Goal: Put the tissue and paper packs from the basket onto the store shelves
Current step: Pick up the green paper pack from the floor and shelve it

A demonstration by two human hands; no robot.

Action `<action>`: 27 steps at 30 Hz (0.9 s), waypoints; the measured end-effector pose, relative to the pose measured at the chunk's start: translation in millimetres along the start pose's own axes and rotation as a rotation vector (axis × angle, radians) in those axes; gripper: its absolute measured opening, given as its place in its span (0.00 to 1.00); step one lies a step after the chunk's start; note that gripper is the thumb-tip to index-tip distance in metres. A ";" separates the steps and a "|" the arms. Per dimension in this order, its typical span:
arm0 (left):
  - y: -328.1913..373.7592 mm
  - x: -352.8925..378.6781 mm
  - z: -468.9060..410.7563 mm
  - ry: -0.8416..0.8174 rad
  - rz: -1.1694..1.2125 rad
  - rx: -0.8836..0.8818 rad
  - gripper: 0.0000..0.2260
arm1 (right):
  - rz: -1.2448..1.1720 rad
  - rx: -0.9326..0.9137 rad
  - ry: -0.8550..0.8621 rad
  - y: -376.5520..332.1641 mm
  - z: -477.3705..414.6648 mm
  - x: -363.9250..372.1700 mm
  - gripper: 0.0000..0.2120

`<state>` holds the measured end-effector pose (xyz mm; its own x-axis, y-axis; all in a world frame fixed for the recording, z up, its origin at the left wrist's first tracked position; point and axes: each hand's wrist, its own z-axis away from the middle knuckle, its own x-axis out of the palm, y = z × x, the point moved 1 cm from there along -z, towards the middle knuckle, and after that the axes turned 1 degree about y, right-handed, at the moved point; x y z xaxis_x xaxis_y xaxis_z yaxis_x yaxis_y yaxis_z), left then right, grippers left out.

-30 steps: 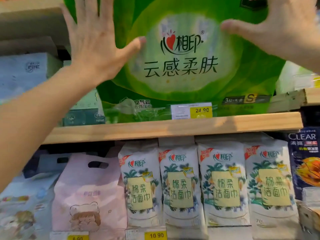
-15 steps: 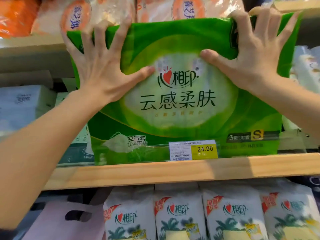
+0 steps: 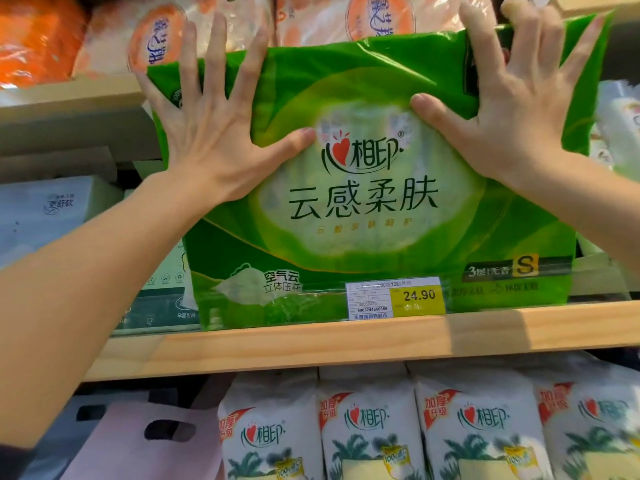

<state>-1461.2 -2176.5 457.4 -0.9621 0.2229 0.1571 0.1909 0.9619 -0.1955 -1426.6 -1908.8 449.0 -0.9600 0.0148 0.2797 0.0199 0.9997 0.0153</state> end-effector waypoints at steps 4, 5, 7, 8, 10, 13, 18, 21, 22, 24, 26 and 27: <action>-0.9 -0.1 -2.0 -0.007 -0.019 0.002 0.43 | -0.003 -0.004 -0.003 -0.4 -1.2 1.1 0.40; -0.6 0.4 -2.4 -0.023 -0.022 0.006 0.44 | 0.000 0.001 -0.010 -0.3 -0.1 1.7 0.40; -0.7 1.9 -4.4 -0.060 -0.024 0.018 0.44 | 0.002 0.005 -0.015 -0.6 0.3 1.1 0.40; -1.7 3.3 -6.3 -0.076 -0.030 0.023 0.44 | 0.003 0.006 -0.013 -0.9 -1.0 0.9 0.40; -4.3 8.7 -12.3 -0.122 -0.041 0.022 0.43 | 0.011 -0.002 -0.035 0.8 -4.6 6.0 0.40; -6.6 29.6 -10.8 -0.275 -0.099 0.022 0.42 | -0.002 -0.026 -0.208 11.1 2.9 30.6 0.42; 3.3 74.2 30.8 -0.326 -0.038 -0.029 0.38 | -0.015 -0.025 -0.349 27.6 40.1 66.4 0.41; 2.2 72.9 26.3 -0.326 -0.031 -0.039 0.38 | -0.014 -0.036 -0.352 25.6 35.6 64.6 0.40; 1.9 71.5 24.8 -0.329 -0.039 -0.037 0.38 | -0.021 -0.039 -0.353 24.7 34.4 63.6 0.40; 1.4 71.1 25.0 -0.337 -0.048 -0.032 0.38 | -0.019 -0.043 -0.348 24.4 35.6 62.6 0.40; 1.5 68.5 26.0 -0.356 -0.042 -0.027 0.38 | -0.003 -0.051 -0.361 24.3 35.9 60.7 0.40; 1.8 66.2 25.2 -0.369 -0.033 -0.029 0.38 | 0.001 -0.053 -0.376 23.8 34.5 58.8 0.40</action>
<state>-1529.4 -2164.0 443.1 -0.9723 0.1249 -0.1978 0.1591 0.9729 -0.1678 -1492.3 -1883.4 432.6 -0.9953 0.0323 -0.0916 0.0261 0.9973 0.0680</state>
